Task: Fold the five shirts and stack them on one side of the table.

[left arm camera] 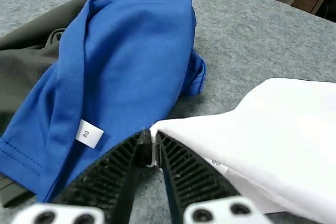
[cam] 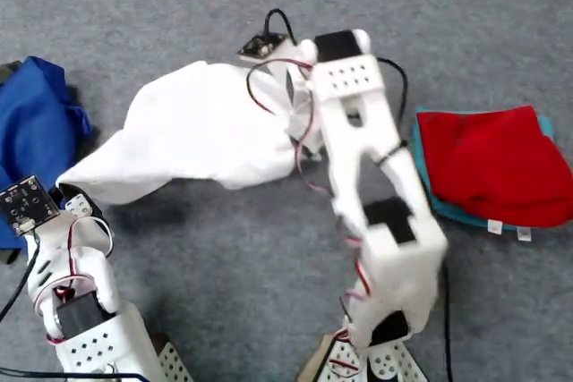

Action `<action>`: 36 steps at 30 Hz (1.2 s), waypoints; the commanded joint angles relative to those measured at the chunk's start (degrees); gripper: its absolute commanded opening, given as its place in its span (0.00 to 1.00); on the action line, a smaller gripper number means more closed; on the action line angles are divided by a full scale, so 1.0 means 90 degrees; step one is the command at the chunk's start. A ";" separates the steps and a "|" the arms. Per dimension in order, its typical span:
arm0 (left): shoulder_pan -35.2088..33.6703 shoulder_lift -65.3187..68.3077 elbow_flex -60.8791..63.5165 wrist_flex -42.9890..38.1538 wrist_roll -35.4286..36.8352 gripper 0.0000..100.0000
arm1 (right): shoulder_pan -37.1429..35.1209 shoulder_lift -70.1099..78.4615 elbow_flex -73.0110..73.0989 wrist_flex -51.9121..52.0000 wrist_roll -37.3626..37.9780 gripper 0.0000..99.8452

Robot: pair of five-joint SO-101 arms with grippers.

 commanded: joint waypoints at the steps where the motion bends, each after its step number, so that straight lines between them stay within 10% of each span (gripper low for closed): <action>1: -0.0068 -0.0073 -0.0850 0.0166 0.0049 0.02 | 0.0103 -0.1714 0.1206 0.0137 0.0059 0.00; 9: 0.0615 -0.0073 -0.4093 0.2784 -0.0088 0.02 | 0.0103 -0.4352 0.3316 0.0147 0.0029 0.00; 16: 0.1289 -0.0073 -0.3858 0.3780 -0.0410 0.02 | 0.0073 -0.5289 0.4674 0.0137 0.0049 0.00; 31: 0.0801 -0.0034 0.0068 -0.1748 -0.0371 0.02 | 0.0063 0.0933 0.0220 -0.1153 0.0029 0.00; 36: 0.0440 0.0210 0.0088 -0.1905 -0.0361 0.02 | -0.0181 0.3199 -0.3121 -0.0586 0.0059 0.02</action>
